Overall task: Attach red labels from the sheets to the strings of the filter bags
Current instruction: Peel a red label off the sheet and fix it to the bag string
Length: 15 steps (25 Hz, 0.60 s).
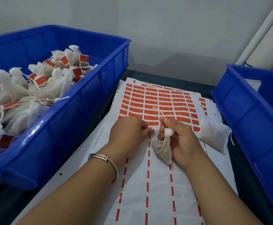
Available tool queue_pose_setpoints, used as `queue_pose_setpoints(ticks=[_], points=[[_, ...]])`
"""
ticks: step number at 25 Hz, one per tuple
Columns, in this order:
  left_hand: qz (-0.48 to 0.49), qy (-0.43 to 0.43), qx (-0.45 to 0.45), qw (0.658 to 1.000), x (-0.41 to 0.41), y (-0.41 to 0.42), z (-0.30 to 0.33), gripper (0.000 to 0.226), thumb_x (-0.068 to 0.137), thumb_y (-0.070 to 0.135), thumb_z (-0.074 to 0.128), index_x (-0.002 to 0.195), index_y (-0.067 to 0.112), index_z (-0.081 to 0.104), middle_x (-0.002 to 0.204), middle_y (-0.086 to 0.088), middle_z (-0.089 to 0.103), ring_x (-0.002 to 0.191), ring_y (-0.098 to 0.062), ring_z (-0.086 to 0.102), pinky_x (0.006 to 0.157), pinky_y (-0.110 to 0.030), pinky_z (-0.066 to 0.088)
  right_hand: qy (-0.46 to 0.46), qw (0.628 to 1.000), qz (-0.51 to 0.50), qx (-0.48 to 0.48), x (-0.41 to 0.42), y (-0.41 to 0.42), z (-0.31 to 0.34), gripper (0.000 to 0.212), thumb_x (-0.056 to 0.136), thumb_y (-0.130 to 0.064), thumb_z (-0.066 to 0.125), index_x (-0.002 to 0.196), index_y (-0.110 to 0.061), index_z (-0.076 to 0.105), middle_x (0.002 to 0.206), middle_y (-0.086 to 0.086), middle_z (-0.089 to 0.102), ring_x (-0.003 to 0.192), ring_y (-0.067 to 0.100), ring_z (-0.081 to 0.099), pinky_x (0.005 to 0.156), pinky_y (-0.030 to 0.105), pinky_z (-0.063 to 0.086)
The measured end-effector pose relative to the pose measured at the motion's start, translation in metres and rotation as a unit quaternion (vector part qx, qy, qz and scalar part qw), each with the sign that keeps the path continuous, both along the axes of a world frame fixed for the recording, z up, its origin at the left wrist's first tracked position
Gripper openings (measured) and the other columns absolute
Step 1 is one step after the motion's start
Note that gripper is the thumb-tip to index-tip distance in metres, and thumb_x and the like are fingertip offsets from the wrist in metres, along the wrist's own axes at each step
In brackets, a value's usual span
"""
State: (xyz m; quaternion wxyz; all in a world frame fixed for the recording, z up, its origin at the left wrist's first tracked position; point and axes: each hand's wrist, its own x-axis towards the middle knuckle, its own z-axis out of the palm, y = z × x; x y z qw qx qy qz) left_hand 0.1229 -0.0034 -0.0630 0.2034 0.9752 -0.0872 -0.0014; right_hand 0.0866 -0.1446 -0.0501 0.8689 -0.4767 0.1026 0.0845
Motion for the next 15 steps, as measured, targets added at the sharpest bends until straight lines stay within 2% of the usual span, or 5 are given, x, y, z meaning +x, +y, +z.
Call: queue_pose_setpoints(ticks=[6,10,15], points=[[0.011,0.017,0.026,0.999,0.0002,-0.0051,0.0061,0.036,0.088,0.05,0.053,0.112,0.026,0.067,0.102,0.006,0.067,0.086,-0.015,0.06,0.083,-0.025,0.049,0.003,1.0,-0.003,-0.015,0.001,0.0015,-0.0004,0.014,0.068,-0.019,0.07,0.078,-0.016,0.078,0.077,0.004,0.07,0.059,0.013,0.065,0.055,0.025,0.054],[0.021,0.076,0.044,0.996,0.0065,-0.0075,0.0083,0.04,0.091,0.048,0.05,0.12,0.023,0.061,0.113,0.004,0.063,0.097,-0.019,0.059,0.094,-0.031,0.047,-0.001,1.0,-0.006,-0.02,-0.0001,0.0024,-0.0009,0.013,0.068,-0.019,0.07,0.078,-0.018,0.079,0.078,0.004,0.071,0.06,0.013,0.065,0.056,0.025,0.054],[-0.007,-0.013,0.058,0.998,-0.0023,-0.0078,0.0005,0.034,0.096,0.042,0.043,0.112,0.023,0.065,0.107,0.004,0.065,0.089,-0.016,0.061,0.091,-0.028,0.048,-0.001,1.0,-0.002,-0.012,-0.0006,0.0009,-0.0017,0.015,0.069,-0.021,0.07,0.081,-0.019,0.079,0.084,0.004,0.072,0.064,0.014,0.067,0.058,0.026,0.054]])
